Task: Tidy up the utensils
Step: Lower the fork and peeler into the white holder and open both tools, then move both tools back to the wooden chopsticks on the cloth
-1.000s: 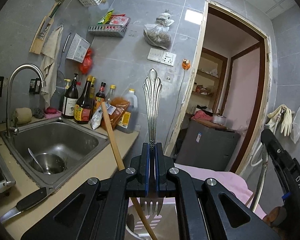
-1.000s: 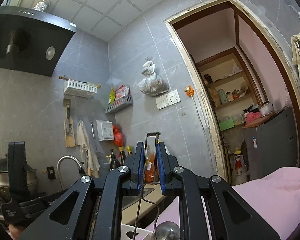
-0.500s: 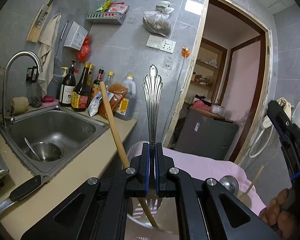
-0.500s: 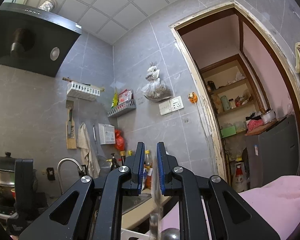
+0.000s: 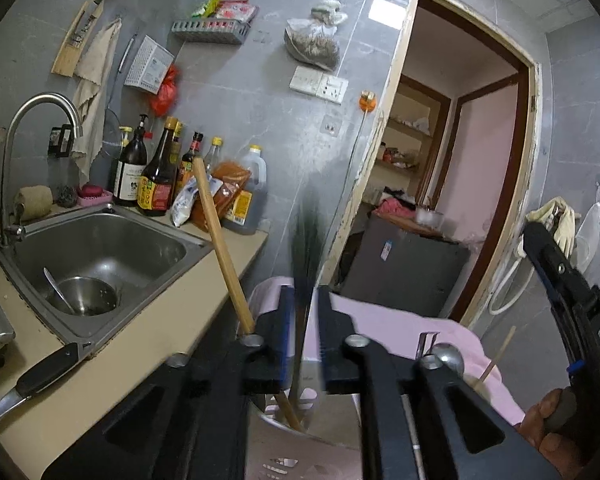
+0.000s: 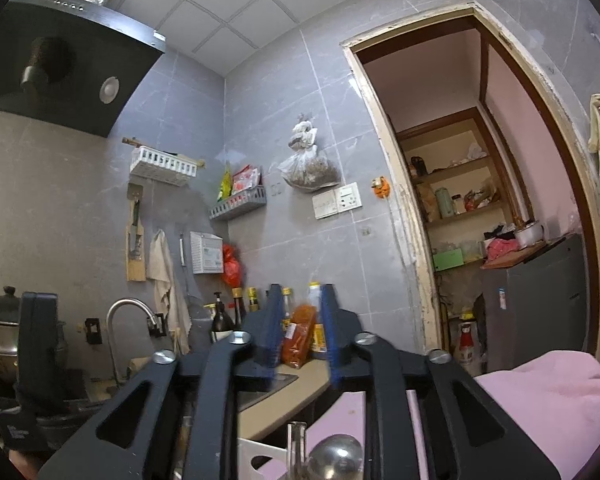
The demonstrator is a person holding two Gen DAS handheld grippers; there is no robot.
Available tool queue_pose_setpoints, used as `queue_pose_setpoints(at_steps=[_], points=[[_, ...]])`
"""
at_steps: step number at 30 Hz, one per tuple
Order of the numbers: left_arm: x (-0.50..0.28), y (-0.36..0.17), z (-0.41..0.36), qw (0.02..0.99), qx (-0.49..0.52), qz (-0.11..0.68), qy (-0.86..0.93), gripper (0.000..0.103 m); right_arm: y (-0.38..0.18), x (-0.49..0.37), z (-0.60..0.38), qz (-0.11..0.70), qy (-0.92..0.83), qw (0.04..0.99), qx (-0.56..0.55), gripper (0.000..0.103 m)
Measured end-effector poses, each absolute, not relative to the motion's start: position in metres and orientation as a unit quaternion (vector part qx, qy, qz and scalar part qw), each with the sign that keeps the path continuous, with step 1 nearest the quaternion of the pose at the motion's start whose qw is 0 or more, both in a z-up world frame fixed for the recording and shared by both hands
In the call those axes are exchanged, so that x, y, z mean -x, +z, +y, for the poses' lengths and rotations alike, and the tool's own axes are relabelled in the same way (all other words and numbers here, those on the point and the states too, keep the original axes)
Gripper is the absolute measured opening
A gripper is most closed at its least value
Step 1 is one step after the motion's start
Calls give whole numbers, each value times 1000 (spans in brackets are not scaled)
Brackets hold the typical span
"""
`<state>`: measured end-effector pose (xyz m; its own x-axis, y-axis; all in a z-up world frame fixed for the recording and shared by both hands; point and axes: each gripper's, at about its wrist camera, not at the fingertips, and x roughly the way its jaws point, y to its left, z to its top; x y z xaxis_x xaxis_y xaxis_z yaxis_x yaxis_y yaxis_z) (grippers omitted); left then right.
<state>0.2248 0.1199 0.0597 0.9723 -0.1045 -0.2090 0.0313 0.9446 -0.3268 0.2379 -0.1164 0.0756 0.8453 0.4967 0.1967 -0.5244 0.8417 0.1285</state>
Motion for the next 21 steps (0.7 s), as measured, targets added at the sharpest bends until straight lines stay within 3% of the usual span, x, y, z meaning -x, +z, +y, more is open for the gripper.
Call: queue_pose_setpoints(at_steps=[2,6,8,12,17,21], points=[[-220,62,122,979,171,98,-39,27,78,-236,-119,-74,263,958,-90,28],[-214,70,121,980,174,92,-39,27,83,-229,-127,-63,250,962,-85,32],[-210,74,116,980,173,91,-45,35,85,-222,-134,-59,244,965,-80,42],[-196,83,99,983,156,76,-54,47,87,-207,-149,-57,228,970,-66,52],[-175,91,71,988,126,52,-68,78,88,-187,-178,-48,205,976,-63,77],[-164,89,46,990,97,52,-83,91,84,-173,-198,-37,181,982,-46,88]])
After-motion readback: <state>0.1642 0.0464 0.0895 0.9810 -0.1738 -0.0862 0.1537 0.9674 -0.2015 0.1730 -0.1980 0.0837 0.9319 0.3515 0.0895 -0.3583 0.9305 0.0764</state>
